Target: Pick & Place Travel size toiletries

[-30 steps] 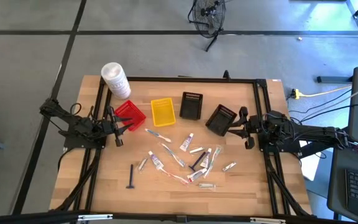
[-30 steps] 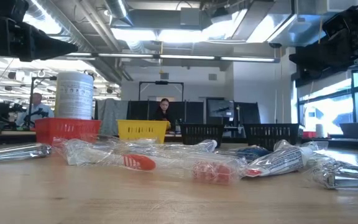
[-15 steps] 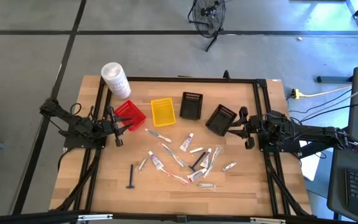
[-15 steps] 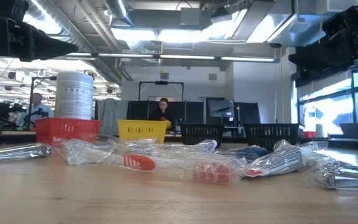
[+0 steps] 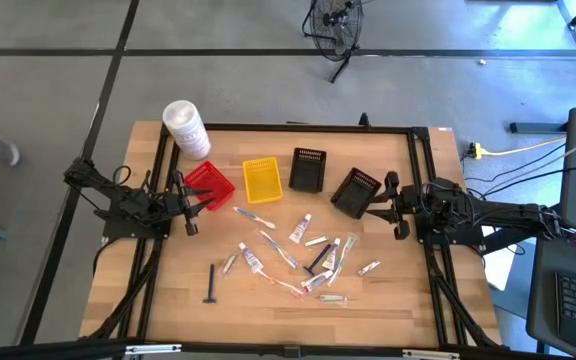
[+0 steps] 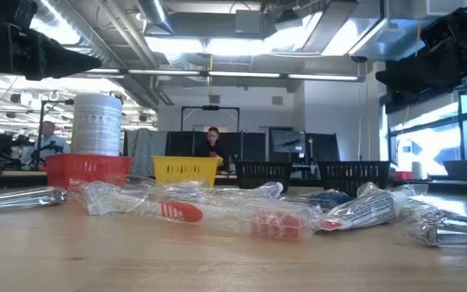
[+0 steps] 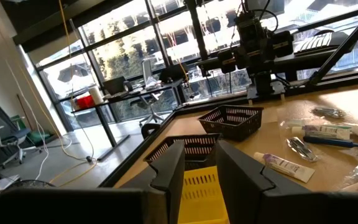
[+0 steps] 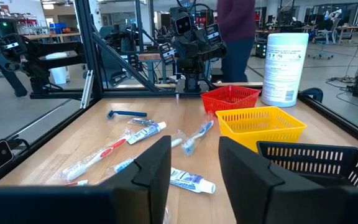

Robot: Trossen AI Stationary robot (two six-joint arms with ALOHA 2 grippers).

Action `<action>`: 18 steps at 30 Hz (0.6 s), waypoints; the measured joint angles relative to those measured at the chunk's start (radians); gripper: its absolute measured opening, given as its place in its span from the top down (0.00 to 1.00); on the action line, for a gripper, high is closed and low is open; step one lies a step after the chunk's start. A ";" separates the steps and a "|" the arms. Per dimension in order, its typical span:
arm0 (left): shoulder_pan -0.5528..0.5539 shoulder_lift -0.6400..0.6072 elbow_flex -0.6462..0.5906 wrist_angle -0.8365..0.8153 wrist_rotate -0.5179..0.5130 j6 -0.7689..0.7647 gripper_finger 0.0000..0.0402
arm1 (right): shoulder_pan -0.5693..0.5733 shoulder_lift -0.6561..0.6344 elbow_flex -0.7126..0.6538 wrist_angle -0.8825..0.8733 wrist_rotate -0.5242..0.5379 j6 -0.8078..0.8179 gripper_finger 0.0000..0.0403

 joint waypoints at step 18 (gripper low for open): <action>0.000 0.000 0.000 0.000 0.000 0.000 0.78 | 0.000 0.000 0.000 0.000 0.000 0.000 0.72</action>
